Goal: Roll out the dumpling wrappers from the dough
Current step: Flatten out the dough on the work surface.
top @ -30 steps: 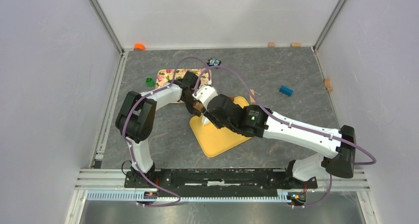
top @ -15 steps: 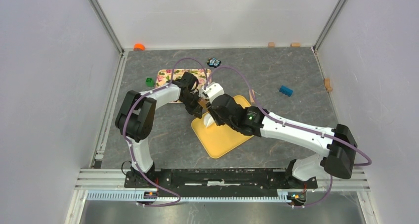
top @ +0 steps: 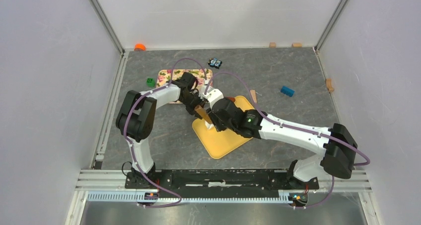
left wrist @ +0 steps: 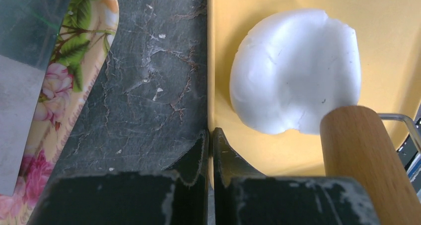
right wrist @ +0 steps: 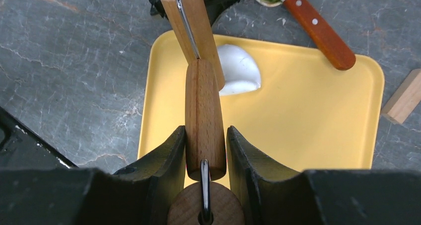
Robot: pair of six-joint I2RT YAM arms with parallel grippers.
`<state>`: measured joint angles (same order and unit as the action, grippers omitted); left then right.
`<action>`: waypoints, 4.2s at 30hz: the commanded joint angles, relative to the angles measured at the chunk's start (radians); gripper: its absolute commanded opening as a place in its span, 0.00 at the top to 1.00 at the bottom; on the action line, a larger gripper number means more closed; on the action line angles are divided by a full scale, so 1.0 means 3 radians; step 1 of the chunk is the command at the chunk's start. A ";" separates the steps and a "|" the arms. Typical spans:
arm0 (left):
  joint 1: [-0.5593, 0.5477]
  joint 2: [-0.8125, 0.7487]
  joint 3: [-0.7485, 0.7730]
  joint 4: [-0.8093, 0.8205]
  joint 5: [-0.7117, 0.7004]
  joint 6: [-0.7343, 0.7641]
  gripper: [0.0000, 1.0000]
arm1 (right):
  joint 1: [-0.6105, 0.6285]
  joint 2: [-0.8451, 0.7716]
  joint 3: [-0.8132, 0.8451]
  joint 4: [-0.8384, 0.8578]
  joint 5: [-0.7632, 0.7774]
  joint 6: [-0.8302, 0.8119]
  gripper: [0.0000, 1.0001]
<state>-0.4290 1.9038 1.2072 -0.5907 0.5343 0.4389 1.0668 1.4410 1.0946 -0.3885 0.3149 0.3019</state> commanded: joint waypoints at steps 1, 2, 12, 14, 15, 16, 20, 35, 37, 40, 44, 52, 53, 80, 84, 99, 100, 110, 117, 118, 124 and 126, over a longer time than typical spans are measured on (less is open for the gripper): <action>0.0015 0.0157 -0.0138 -0.0260 0.0086 0.0015 0.98 | -0.0069 -0.0010 -0.0193 -0.0109 0.0199 0.0099 1.00; 0.0029 0.0162 -0.0135 -0.0254 0.0095 0.0007 0.98 | -0.0068 -0.0035 -0.0219 -0.0115 0.0206 0.0107 1.00; 0.0066 0.0197 -0.0135 -0.0212 0.0075 -0.0001 0.98 | -0.0094 -0.0043 -0.0168 -0.0441 0.0374 0.0046 1.00; 0.0068 0.0209 -0.0133 -0.0213 0.0070 -0.0002 0.98 | -0.0094 0.0011 0.0008 -0.0590 0.0419 0.0002 1.00; 0.0069 0.0204 -0.0133 -0.0213 0.0070 -0.0002 0.98 | -0.0094 0.0043 0.0092 -0.0679 0.0459 -0.0033 1.00; 0.0069 0.0202 -0.0133 -0.0214 0.0073 0.0004 0.98 | -0.0093 0.0085 0.0177 -0.0750 0.0485 -0.0076 1.00; 0.0067 0.0199 -0.0140 -0.0212 0.0078 0.0013 0.98 | -0.0110 0.0344 0.0350 -0.1087 0.0572 -0.0218 1.00; 0.0065 0.0204 -0.0138 -0.0215 0.0090 0.0022 0.98 | -0.0051 0.0737 0.0839 -0.1340 0.0749 -0.0524 1.00; 0.0069 0.0194 -0.0146 -0.0219 0.0100 0.0026 0.98 | -0.0041 0.0680 0.0938 -0.1405 0.0882 -0.0568 1.00; 0.0068 0.0213 -0.0128 -0.0263 0.0144 0.0031 0.98 | 0.0064 0.0608 0.1079 -0.1400 0.1059 -0.0823 1.00; 0.0078 0.0235 -0.0112 -0.0286 0.0162 0.0032 0.98 | 0.0236 0.0716 0.1356 -0.1523 0.1321 -0.1095 1.00; 0.0099 0.0240 -0.0101 -0.0286 0.0180 0.0032 0.98 | 0.0249 0.1149 0.1579 -0.1663 0.1923 -0.1622 1.00; 0.0106 0.0243 -0.0096 -0.0285 0.0185 0.0034 0.98 | 0.0247 0.1170 0.1543 -0.1629 0.1977 -0.1713 1.00; 0.0149 0.0286 -0.0051 -0.0311 0.0221 0.0038 0.98 | 0.0508 0.1358 0.0591 -0.0387 0.1468 -0.2836 1.00; 0.0160 0.0291 -0.0051 -0.0310 0.0224 0.0031 0.98 | 0.0599 0.1211 0.0474 -0.0592 0.1440 -0.2694 1.00; 0.0168 0.0306 -0.0036 -0.0311 0.0228 0.0027 0.98 | 0.0818 0.0836 0.0253 -0.1491 0.1441 -0.1964 1.00; 0.0170 0.0310 -0.0036 -0.0311 0.0226 0.0027 0.98 | 0.0833 0.0809 0.0227 -0.1572 0.1423 -0.1896 1.00; 0.0171 0.0317 -0.0030 -0.0311 0.0224 0.0023 0.98 | 0.0904 0.0693 0.0227 -0.2099 0.1318 -0.1366 1.00; 0.0170 0.0314 -0.0028 -0.0311 0.0224 0.0024 0.98 | 0.0889 0.0598 0.0373 -0.2319 0.1481 -0.1176 1.00; 0.0170 0.0317 -0.0030 -0.0311 0.0224 0.0024 0.98 | 0.0884 0.0604 0.0422 -0.2364 0.1555 -0.1141 1.00; 0.0169 0.0314 -0.0030 -0.0311 0.0218 0.0020 0.98 | 0.0750 0.0705 0.0829 -0.2667 0.2189 -0.0866 1.00; 0.0170 0.0313 -0.0030 -0.0311 0.0218 0.0024 0.98 | 0.0720 0.0727 0.0929 -0.2721 0.2316 -0.0846 1.00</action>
<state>-0.3817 1.9503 1.2167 -0.6559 0.6884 0.4385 1.3083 1.6581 1.2766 -1.1084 0.8413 -0.0174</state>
